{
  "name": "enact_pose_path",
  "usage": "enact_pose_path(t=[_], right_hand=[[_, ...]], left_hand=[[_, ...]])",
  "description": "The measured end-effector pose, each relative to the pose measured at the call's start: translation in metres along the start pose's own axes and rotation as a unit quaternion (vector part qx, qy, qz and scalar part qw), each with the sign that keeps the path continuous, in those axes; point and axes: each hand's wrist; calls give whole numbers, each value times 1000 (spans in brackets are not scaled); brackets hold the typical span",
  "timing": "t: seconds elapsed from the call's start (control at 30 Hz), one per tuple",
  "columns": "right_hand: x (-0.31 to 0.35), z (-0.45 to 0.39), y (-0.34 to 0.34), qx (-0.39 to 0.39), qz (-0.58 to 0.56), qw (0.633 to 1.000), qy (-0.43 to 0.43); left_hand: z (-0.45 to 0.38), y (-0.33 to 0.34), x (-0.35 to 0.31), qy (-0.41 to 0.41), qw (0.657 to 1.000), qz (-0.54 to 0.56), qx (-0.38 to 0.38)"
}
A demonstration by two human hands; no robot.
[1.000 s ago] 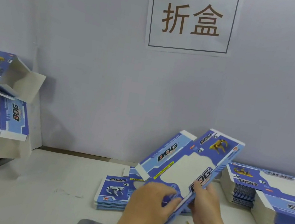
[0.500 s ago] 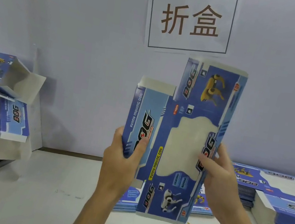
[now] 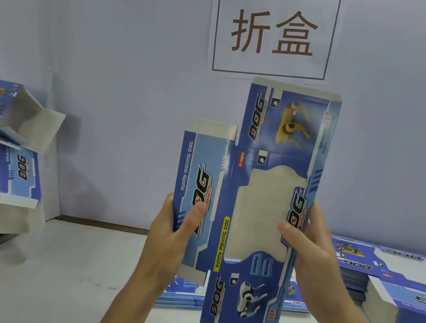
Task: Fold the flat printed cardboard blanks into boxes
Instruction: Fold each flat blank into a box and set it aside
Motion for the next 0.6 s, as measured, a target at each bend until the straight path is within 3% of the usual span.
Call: enact_pose_path(t=[0.33, 0.6], right_hand=[[-11, 1, 17, 44, -13, 998, 43], [-17, -2, 15, 6, -41, 998, 49]], left_hand=[[12, 19, -9, -66, 983, 66, 157], [4, 16, -9, -27, 996, 20, 78]])
Point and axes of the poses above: each hand's wrist, its own z-axis away from the middle knuckle, its own y-axis out of the palm, x = y × z, and after that the axes turned 12 degrees about y, right-handed
